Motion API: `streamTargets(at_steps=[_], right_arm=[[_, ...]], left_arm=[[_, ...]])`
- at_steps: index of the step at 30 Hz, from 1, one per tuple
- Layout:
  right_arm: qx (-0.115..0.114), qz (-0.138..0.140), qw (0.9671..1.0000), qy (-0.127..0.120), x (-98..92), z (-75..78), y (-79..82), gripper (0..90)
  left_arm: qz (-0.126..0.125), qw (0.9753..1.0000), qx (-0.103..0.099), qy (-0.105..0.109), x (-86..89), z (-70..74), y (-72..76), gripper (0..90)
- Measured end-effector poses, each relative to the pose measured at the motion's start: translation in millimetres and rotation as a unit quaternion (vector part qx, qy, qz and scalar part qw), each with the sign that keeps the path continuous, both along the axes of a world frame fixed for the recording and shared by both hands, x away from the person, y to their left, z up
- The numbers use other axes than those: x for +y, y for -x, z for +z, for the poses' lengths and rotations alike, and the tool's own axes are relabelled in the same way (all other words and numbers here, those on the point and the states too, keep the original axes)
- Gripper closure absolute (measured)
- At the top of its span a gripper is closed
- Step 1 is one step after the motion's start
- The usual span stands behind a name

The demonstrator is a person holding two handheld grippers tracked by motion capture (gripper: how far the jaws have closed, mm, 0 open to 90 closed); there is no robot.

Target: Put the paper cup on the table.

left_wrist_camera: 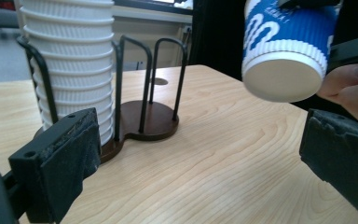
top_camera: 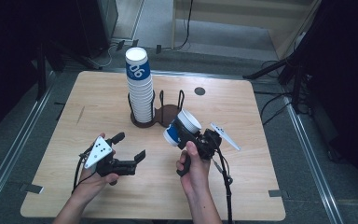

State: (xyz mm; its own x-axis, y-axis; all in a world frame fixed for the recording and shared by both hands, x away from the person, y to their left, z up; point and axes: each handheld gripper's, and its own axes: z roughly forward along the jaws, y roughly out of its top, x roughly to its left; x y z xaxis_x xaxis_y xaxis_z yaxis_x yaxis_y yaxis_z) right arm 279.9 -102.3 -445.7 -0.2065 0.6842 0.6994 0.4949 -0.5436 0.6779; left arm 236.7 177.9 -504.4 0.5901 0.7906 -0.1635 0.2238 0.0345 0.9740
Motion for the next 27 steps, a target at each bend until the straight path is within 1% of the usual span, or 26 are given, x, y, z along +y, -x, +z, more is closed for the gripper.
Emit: streamTargets(at_steps=[1, 6, 7, 8, 10, 13, 17, 18, 20, 27], right_arm=[[-0.007, -0.003, 0.9999, 0.012, -0.5, 0.4, -0.1, 21.5], [-0.019, -0.009, 0.9991, 0.037, -1.2, 3.7, 0.8, 21.4], [-0.023, -0.011, 0.9986, 0.046, -1.9, 4.4, 0.5, 21.4], [-0.023, -0.011, 0.9986, 0.046, -1.9, 4.4, 0.5, 21.4], [-0.026, -0.015, 0.9981, 0.054, -2.3, 5.1, 0.2, 21.4], [-0.03, -0.021, 0.9966, 0.073, -3.2, 5.5, -0.1, 21.3], [-0.042, -0.03, 0.9923, 0.113, -2.8, 6.6, 0.0, 21.2], [-0.045, -0.03, 0.9915, 0.119, -2.7, 6.9, 0.0, 21.2], [-0.054, -0.035, 0.9885, 0.137, -2.7, 7.8, -0.3, 21.2], [-0.068, -0.042, 0.9815, 0.174, -3.2, 9.9, -1.5, 21.0]], left_arm=[[0.002, 1.0, 0.002, 0.0, 0.7, -0.5, -0.2, 0.0], [0.011, 0.9999, 0.012, -0.001, 6.0, -3.2, -1.8, 0.0], [0.013, 0.9998, 0.012, -0.002, 6.7, -3.6, -2.0, 0.0], [0.016, 0.9998, 0.012, -0.003, 7.3, -4.1, -2.3, 0.0], [0.02, 0.9997, 0.014, -0.006, 9.0, -5.1, -2.5, 0.0], [0.025, 0.9995, 0.017, -0.008, 12.0, -6.6, -3.3, 0.0], [0.04, 0.9989, 0.025, -0.005, 16.0, -6.8, -4.7, 0.0], [0.044, 0.9987, 0.027, -0.003, 17.3, -6.9, -5.2, 0.0], [0.053, 0.9981, 0.032, -0.003, 20.3, -7.0, -6.2, 0.0], [0.065, 0.997, 0.042, -0.003, 29.7, -7.1, -7.4, 0.0]])
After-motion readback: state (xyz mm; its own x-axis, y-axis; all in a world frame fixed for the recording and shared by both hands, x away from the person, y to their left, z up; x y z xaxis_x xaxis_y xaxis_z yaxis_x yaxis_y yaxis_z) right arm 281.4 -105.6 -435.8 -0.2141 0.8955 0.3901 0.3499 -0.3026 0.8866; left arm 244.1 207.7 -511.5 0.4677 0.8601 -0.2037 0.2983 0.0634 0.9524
